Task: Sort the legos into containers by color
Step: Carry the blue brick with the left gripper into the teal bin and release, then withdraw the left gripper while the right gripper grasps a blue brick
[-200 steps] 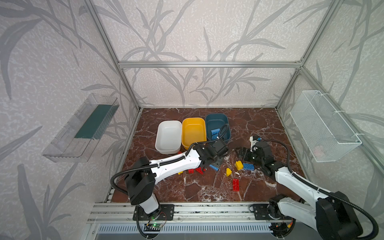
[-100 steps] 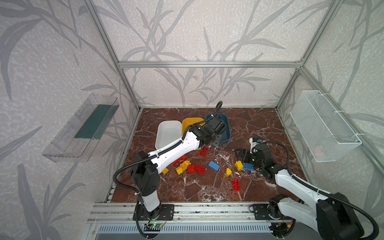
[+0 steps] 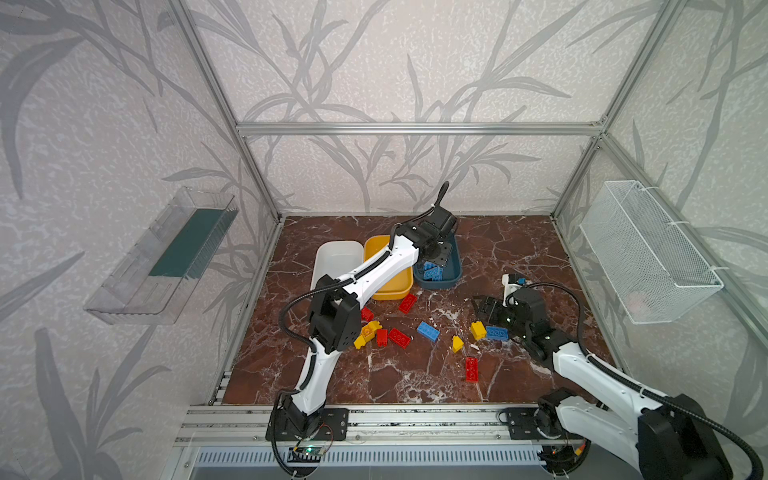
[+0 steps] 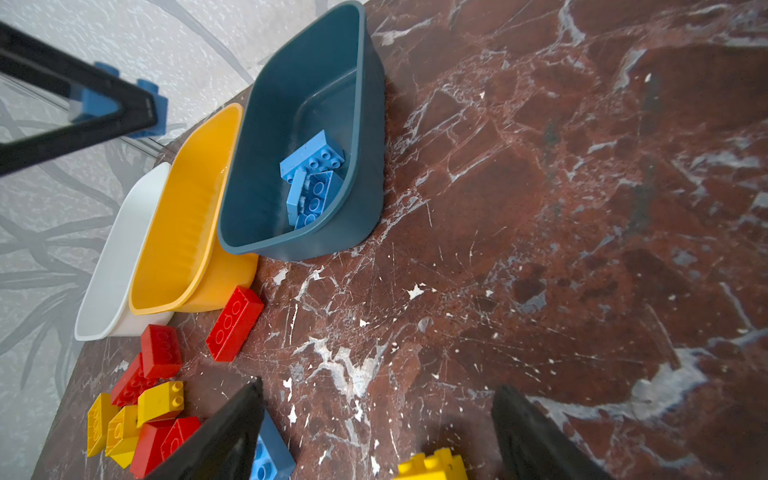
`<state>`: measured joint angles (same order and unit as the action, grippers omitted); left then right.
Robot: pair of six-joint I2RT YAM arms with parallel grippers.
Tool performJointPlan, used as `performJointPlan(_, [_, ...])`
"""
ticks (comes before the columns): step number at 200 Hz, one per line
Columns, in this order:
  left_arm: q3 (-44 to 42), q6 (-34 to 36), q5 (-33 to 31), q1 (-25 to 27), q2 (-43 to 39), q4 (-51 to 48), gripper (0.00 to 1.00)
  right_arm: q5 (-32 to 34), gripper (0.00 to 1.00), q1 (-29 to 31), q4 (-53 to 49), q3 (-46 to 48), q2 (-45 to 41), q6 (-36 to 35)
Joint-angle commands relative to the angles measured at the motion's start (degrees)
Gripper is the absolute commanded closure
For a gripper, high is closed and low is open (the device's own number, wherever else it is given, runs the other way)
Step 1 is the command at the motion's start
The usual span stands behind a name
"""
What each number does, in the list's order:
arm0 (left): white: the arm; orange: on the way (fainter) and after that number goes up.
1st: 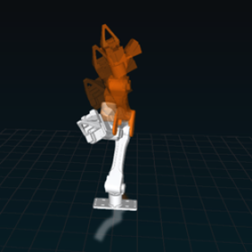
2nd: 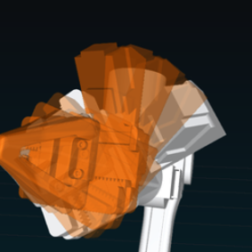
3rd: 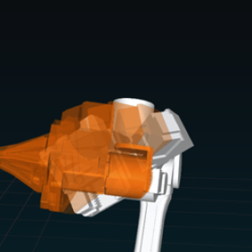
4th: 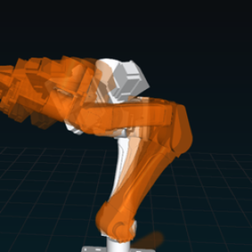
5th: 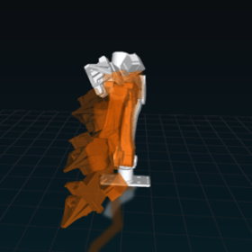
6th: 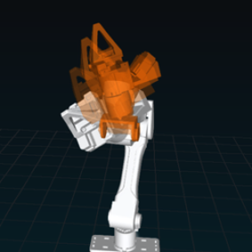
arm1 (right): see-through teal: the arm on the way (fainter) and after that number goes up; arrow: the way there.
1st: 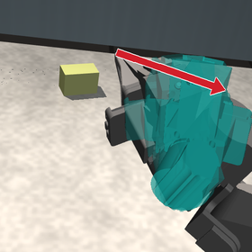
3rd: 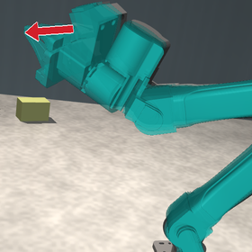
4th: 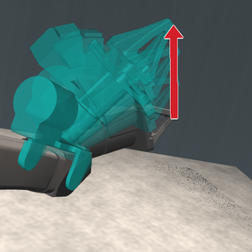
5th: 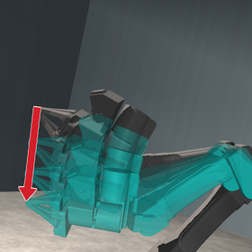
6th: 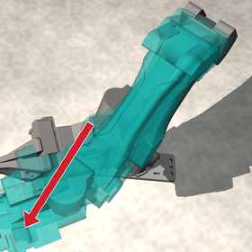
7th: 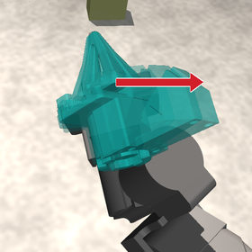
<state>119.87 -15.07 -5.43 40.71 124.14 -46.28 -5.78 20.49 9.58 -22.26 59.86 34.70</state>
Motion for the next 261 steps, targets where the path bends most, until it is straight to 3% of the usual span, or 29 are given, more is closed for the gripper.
performJointPlan(1, [4.96, 1.68, 2.53, -1.0, 4.14, -3.09, 0.51, 1.13, 0.13, 0.34, 1.72, 0.37, 1.58, -0.16])
performJointPlan(95, [18.41, 1.25, 7.27, -3.89, 16.29, -6.29, 0.5, 1.55, 0.13, 0.43, 2.19, -0.19, 3.92, -0.93])
performJointPlan(112, [18.71, 1.58, 7.81, -3.95, 16.76, -6.31, 0.43, 1.15, 0.12, 0.43, 2.18, -0.24, 3.99, -1.21])
performJointPlan(135, [18.73, 1.8, 7.54, -3.96, 16.63, -6.3, 0.24, 0.57, 0.11, 0.56, 1.6, -0.74, 4.64, -1.25])
performJointPlan(156, [18.71, 2.14, 7.52, -3.95, 15.74, -6.84, 0.15, -1.26, 0.11, 0.52, 1.45, -1.38, 5.6, -1.77])
performJointPlan(204, [14.63, 1.81, 5.47, -3.88, 7.87, -7.94, 0.05, -4.72, 0.11, 2.34, 0.61, -2.46, 4.02, -5.98])
performJointPlan(261, [-4.5, -1.03, 3.76, -3.9, -11.84, -0.73, 0.04, -4.49, 0.1, 8.54, -4.59, -7.65, 6.07, -12.27])
